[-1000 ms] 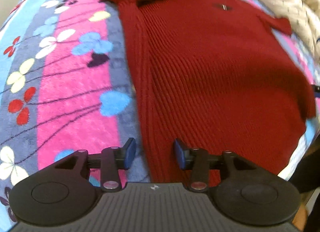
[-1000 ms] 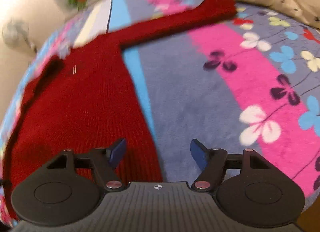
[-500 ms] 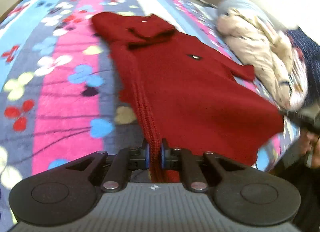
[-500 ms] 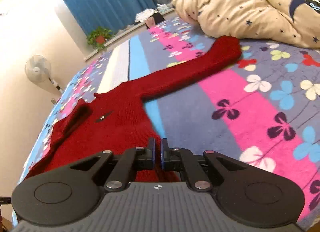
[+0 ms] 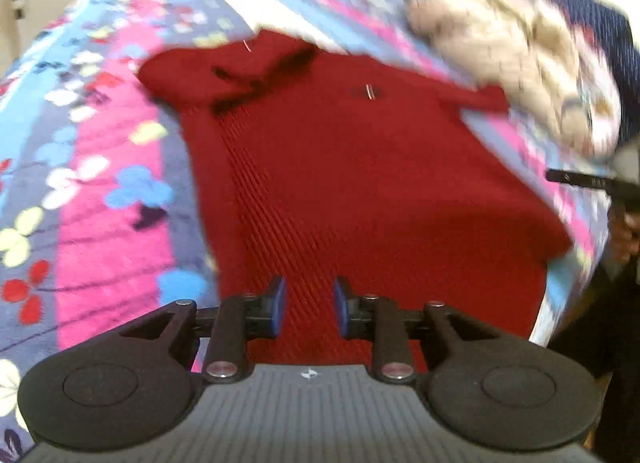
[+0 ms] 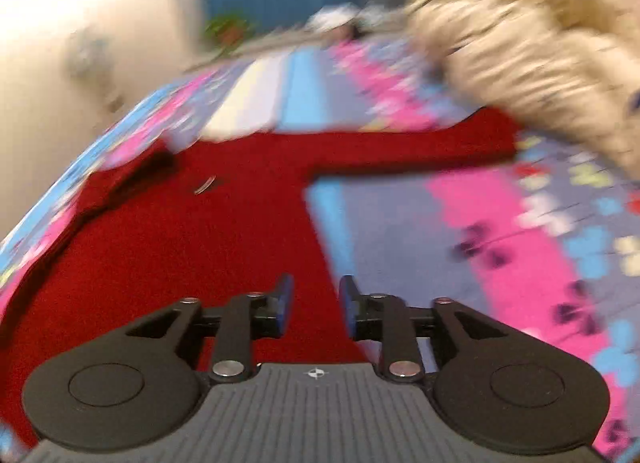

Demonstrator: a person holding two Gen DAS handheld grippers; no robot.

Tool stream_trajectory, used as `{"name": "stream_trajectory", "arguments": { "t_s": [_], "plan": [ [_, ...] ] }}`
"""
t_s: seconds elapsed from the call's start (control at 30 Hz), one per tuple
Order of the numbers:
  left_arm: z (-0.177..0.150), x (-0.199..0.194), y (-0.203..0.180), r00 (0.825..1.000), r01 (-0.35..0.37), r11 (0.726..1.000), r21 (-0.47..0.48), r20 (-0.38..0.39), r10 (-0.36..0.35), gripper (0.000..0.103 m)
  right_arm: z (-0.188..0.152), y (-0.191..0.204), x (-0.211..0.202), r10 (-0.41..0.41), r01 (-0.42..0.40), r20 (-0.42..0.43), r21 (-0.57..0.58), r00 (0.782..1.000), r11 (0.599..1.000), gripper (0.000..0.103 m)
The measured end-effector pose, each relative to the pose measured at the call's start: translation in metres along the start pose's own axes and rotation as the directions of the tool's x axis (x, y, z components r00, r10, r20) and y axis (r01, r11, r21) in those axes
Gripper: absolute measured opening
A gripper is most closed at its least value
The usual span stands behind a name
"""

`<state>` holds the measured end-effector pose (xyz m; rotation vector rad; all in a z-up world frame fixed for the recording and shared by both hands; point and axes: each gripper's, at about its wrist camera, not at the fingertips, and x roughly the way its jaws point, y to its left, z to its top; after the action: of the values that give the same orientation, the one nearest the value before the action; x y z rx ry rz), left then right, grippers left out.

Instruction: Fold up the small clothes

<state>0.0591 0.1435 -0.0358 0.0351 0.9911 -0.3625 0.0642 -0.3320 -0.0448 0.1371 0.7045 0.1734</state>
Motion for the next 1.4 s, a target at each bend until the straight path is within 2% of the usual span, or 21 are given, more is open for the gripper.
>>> {"name": "stream_trajectory", "arguments": {
  "t_s": [0.03, 0.07, 0.1, 0.13, 0.17, 0.23, 0.3, 0.4, 0.47, 0.57, 0.63, 0.7, 0.8, 0.83, 0.9, 1.0, 1.07, 1.13, 1.2, 1.37, 1.4],
  "plan": [
    [-0.001, 0.012, -0.004, 0.998, -0.026, 1.000, 0.016, -0.060, 0.027, 0.036, -0.006, 0.005, 0.016, 0.016, -0.020, -0.112, -0.030, 0.994, 0.999, 0.045],
    [-0.002, 0.025, -0.006, 0.989, -0.068, 0.997, 0.031, -0.127, 0.072, 0.036, -0.015, 0.009, 0.033, -0.013, -0.003, -0.222, -0.074, 0.975, 0.997, 0.046],
    [-0.004, 0.037, -0.007, 0.978, -0.106, 0.993, 0.044, -0.174, 0.112, 0.036, -0.025, 0.014, 0.045, -0.065, 0.028, -0.280, -0.133, 0.958, 0.991, 0.046],
    [-0.002, 0.040, -0.008, 0.977, -0.114, 0.992, 0.046, -0.178, 0.121, 0.036, -0.024, 0.020, 0.047, -0.091, 0.048, -0.257, -0.167, 0.962, 0.985, 0.046],
    [0.001, 0.037, -0.007, 0.982, -0.105, 0.994, 0.039, -0.152, 0.110, 0.037, -0.018, 0.024, 0.046, -0.099, 0.057, -0.241, -0.175, 0.965, 0.983, 0.046],
    [0.008, 0.025, -0.007, 0.995, -0.074, 0.997, 0.004, -0.061, 0.075, 0.051, -0.008, 0.026, 0.039, -0.106, 0.076, -0.173, -0.169, 0.979, 0.983, 0.046],
    [0.015, 0.014, -0.009, 0.997, -0.072, 0.997, -0.005, 0.029, 0.072, 0.055, 0.001, 0.029, 0.033, -0.135, 0.119, -0.103, -0.152, 0.985, 0.981, 0.048],
    [0.018, 0.005, -0.017, 0.982, -0.112, 0.994, 0.006, 0.151, 0.110, 0.068, 0.014, 0.028, 0.034, -0.125, 0.123, -0.026, -0.092, 0.992, 0.988, 0.050],
    [0.024, 0.004, -0.020, 0.972, -0.122, 0.993, 0.006, 0.204, 0.118, 0.068, 0.019, 0.034, 0.039, -0.096, 0.096, -0.002, -0.067, 0.995, 0.993, 0.050],
    [0.037, 0.010, -0.023, 0.962, -0.135, 0.990, -0.032, 0.236, 0.139, 0.070, 0.028, 0.049, 0.047, -0.035, 0.037, 0.021, -0.087, 0.999, 0.996, 0.051],
    [0.047, 0.017, -0.021, 0.954, -0.145, 0.986, -0.079, 0.254, 0.160, 0.080, 0.035, 0.063, 0.051, -0.010, 0.019, 0.065, -0.128, 0.998, 0.992, 0.054],
    [0.062, 0.024, -0.026, 0.940, -0.156, 0.981, -0.118, 0.286, 0.184, 0.082, 0.039, 0.075, 0.054, 0.000, 0.015, 0.090, -0.160, 0.996, 0.987, 0.059],
    [0.098, 0.045, -0.034, 0.929, -0.155, 0.974, -0.164, 0.311, 0.200, 0.082, 0.047, 0.085, 0.060, 0.010, 0.009, 0.095, -0.194, 0.995, 0.981, 0.064],
    [0.111, 0.053, -0.034, 0.929, -0.149, 0.972, -0.180, 0.313, 0.200, 0.088, 0.049, 0.087, 0.062, 0.011, 0.006, 0.086, -0.197, 0.996, 0.980, 0.066],
    [0.139, 0.072, -0.039, 0.925, -0.142, 0.965, -0.220, 0.317, 0.209, 0.098, 0.053, 0.091, 0.067, 0.019, -0.010, 0.042, -0.201, 0.999, 0.980, 0.068],
    [0.180, 0.109, -0.038, 0.933, -0.097, 0.951, -0.294, 0.307, 0.190, 0.099, 0.054, 0.094, 0.078, -0.002, -0.009, -0.051, -0.210, 0.999, 0.978, 0.068],
    [0.202, 0.134, -0.029, 0.945, -0.043, 0.924, -0.380, 0.284, 0.161, 0.099, 0.058, 0.094, 0.083, 0.006, -0.022, -0.071, -0.220, 0.997, 0.975, 0.068],
    [0.221, 0.159, -0.013, 0.954, 0.014, 0.874, -0.486, 0.267, 0.133, 0.099, 0.058, 0.094, 0.085, 0.015, -0.030, -0.064, -0.233, 0.998, 0.972, 0.068],
    [0.237, 0.181, 0.004, 0.957, 0.034, 0.811, -0.584, 0.254, 0.143, 0.099, 0.061, 0.093, 0.089, 0.013, -0.027, -0.061, -0.233, 0.998, 0.972, 0.068],
    [0.258, 0.204, 0.045, 0.943, 0.105, 0.658, -0.746, 0.285, 0.174, 0.096, 0.067, 0.083, 0.104, -0.009, -0.007, -0.080, -0.195, 0.997, 0.981, 0.068],
    [0.261, 0.203, 0.051, 0.939, 0.116, 0.645, -0.755, 0.295, 0.177, 0.088, 0.068, 0.082, 0.105, -0.012, -0.004, -0.082, -0.189, 0.997, 0.982, 0.068]
  ]
}}
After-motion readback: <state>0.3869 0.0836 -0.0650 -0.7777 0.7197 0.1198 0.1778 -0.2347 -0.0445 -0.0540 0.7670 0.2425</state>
